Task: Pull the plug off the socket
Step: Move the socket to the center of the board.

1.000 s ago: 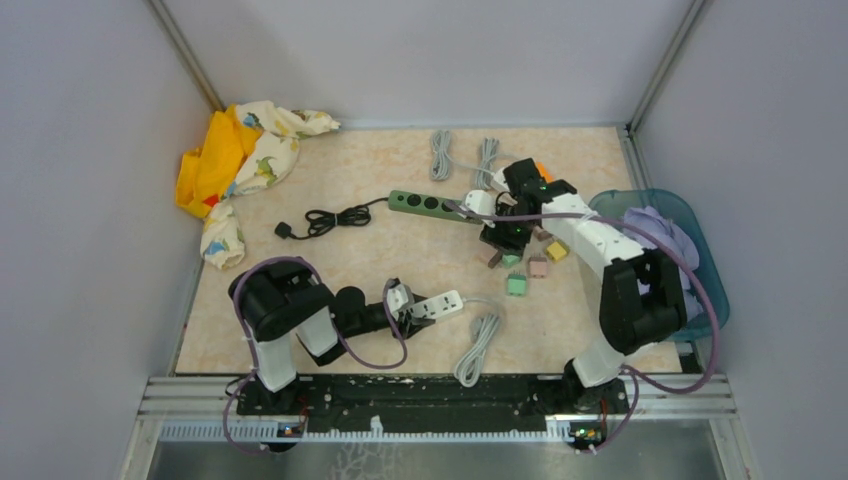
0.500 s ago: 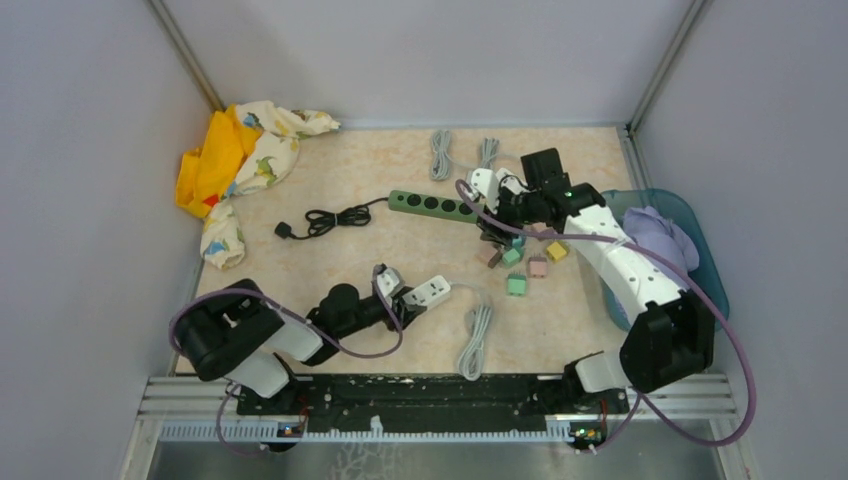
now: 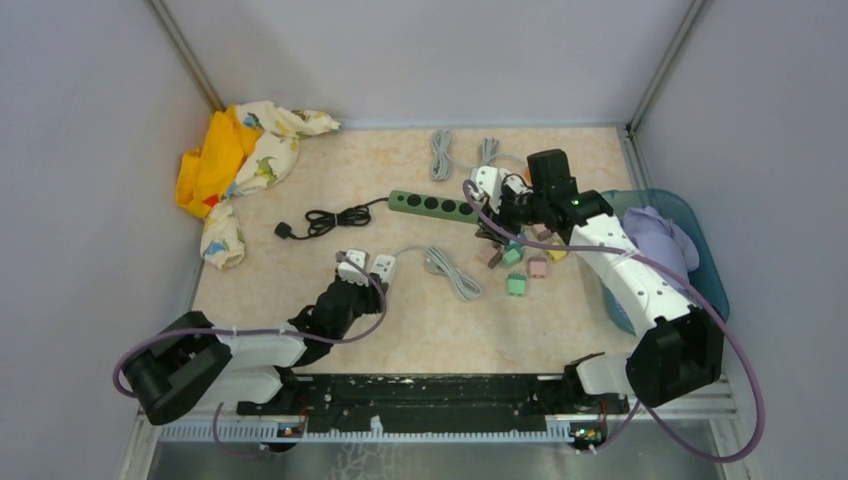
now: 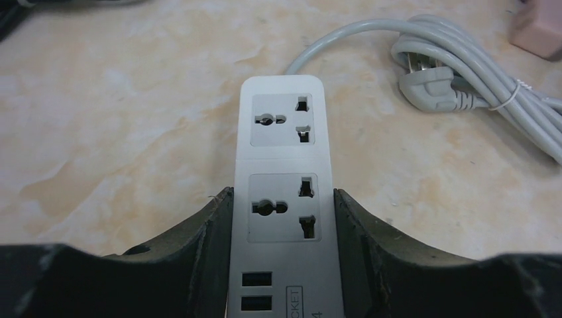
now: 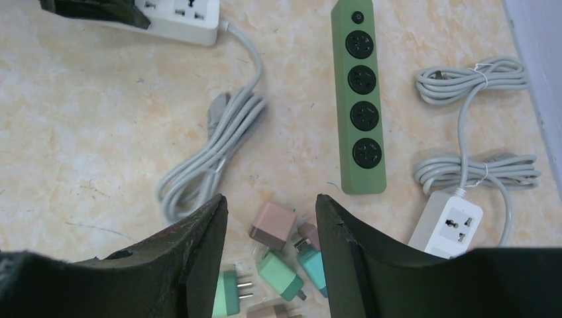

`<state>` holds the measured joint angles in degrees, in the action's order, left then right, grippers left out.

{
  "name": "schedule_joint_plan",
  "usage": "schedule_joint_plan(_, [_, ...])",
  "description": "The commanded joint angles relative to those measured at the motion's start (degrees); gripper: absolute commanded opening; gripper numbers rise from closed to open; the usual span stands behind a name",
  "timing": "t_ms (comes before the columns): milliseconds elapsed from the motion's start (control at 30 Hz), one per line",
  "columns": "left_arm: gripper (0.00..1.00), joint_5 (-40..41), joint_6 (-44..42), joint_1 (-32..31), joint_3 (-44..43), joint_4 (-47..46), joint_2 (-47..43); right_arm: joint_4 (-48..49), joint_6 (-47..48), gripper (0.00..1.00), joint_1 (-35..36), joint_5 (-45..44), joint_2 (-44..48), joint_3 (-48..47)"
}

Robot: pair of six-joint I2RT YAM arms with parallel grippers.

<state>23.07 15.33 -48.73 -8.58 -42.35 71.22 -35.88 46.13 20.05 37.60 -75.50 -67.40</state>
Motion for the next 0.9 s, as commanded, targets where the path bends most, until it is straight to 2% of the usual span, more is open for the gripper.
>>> schedule_joint_plan(0, [0.06,13.7,11.0,2.7,-2.5,15.2,-2.5,2.3,-0.8,0.52,-0.6,2.1,1.1,0.1])
schedule_joint_plan(167, [0.06,12.8,18.0,7.2,-4.0,21.5,-3.3,2.7,-0.9,0.52,-0.6,1.8,1.2,0.2])
schedule_joint_plan(267, [0.08,15.1,21.8,8.7,-5.9,26.1,-2.8,3.0,-1.1,0.52,-0.6,1.5,1.2,0.4])
schedule_joint_plan(367, [0.15,18.7,26.7,9.2,-9.5,32.8,-0.5,3.3,-1.2,0.52,-0.6,1.4,1.2,0.5])
schedule_joint_plan(567, [0.61,22.0,34.0,9.3,-16.2,44.7,4.8,3.4,-1.4,0.52,-0.7,1.1,1.4,0.4])
schedule_joint_plan(700, [0.89,21.2,34.9,9.3,-17.9,48.0,3.2,3.4,-1.6,0.52,-1.0,1.4,1.8,0.4])
schedule_joint_plan(767, [0.97,20.3,34.2,9.3,-18.1,48.7,0.6,3.5,-1.9,0.52,-1.3,2.0,2.0,0.3])
schedule_joint_plan(867, [1.0,18.3,31.7,9.3,-18.4,48.9,-4.5,3.6,-2.4,0.52,-1.8,3.3,2.3,0.2])
